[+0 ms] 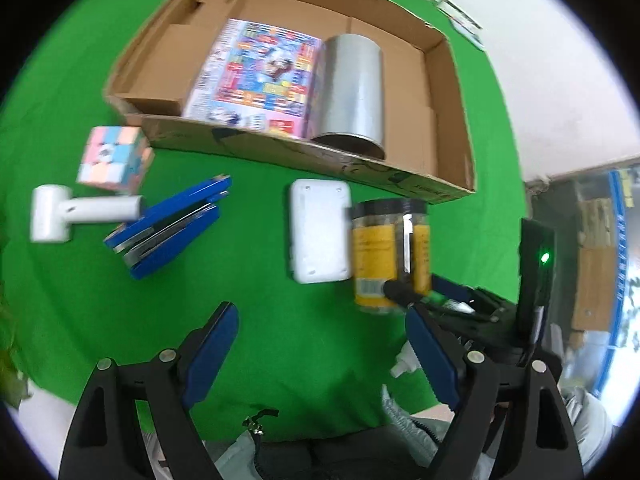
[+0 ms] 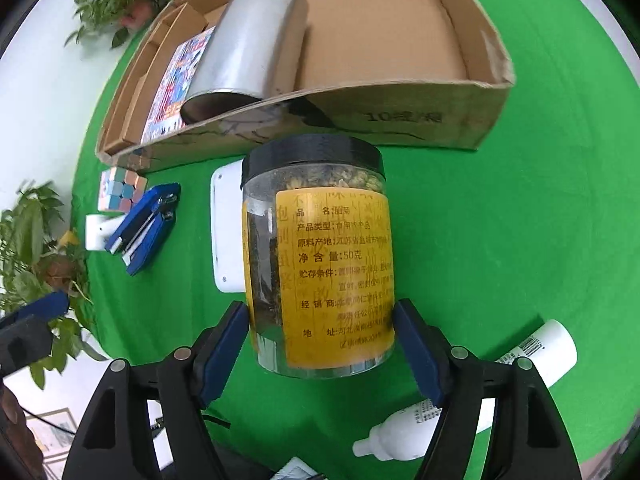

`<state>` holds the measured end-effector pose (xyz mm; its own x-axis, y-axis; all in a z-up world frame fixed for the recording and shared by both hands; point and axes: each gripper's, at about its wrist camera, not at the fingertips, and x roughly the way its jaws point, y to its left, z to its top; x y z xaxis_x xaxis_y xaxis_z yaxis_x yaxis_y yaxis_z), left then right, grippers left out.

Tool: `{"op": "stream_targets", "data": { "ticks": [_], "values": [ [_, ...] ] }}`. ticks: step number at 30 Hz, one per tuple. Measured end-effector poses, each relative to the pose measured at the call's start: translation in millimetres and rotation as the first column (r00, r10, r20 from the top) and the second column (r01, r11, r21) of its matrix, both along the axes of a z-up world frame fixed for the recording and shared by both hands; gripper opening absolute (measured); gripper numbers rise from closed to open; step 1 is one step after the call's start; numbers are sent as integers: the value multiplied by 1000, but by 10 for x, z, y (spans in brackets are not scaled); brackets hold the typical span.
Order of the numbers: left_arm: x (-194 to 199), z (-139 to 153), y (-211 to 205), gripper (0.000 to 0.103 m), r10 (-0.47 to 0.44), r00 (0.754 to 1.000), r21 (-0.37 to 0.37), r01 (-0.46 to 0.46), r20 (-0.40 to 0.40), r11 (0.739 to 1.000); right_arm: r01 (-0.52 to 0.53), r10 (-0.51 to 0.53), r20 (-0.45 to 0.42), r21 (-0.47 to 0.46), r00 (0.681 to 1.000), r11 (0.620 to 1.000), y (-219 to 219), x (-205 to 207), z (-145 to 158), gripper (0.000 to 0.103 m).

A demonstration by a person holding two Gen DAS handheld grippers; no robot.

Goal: Organize rigid objects
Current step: 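Grasp the yellow-labelled jar with both grippers, then carry the jar into the box and lower it beside the silver cylinder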

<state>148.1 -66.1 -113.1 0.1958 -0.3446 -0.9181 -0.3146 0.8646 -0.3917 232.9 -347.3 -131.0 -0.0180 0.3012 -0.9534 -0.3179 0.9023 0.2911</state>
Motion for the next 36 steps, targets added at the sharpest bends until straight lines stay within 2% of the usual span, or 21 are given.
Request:
{"op": "stream_targets", "data": {
  "ticks": [4, 6, 10, 16, 19, 20, 22, 27, 31, 36],
  "values": [
    [163, -181, -22, 85, -79, 996, -129, 84, 37, 988, 44, -44, -48, 3, 998, 999, 22, -138, -26, 71],
    [256, -365, -97, 85, -138, 990, -210, 140, 26, 968, 82, -80, -79, 14, 994, 997, 3, -255, -59, 71],
    [372, -718, -286, 85, -241, 971, -315, 228, -3, 921, 141, -136, -126, 27, 983, 990, -30, -449, -110, 71],
    [397, -1039, -472, 85, -302, 952, -375, 261, -53, 889, 189, -179, -162, 51, 970, 981, 46, -612, -167, 71],
    [376, -1100, -515, 78, -315, 945, -348, 269, -82, 898, 189, -178, -171, 51, 969, 981, 102, -665, -171, 71],
    [366, -1099, -515, 73, -326, 942, -326, 285, -80, 901, 177, -167, -165, 44, 972, 983, 139, -690, -154, 70],
    [357, -1066, -498, 72, -341, 938, -313, 305, -65, 900, 168, -160, -157, 37, 974, 985, 168, -706, -123, 69],
    [408, -912, -343, 71, -306, 952, -314, 283, -26, 906, 182, -172, -126, 76, 977, 980, 190, -667, 57, 69],
    [428, -713, -312, 71, -304, 953, -271, 295, 9, 916, 130, -121, -104, 88, 987, 987, 247, -605, 221, 68],
    [385, -289, -198, 71, -265, 961, -208, 276, 79, 938, 43, -40, -25, 139, 999, 989, 259, -480, 666, 68]
  ]
}}
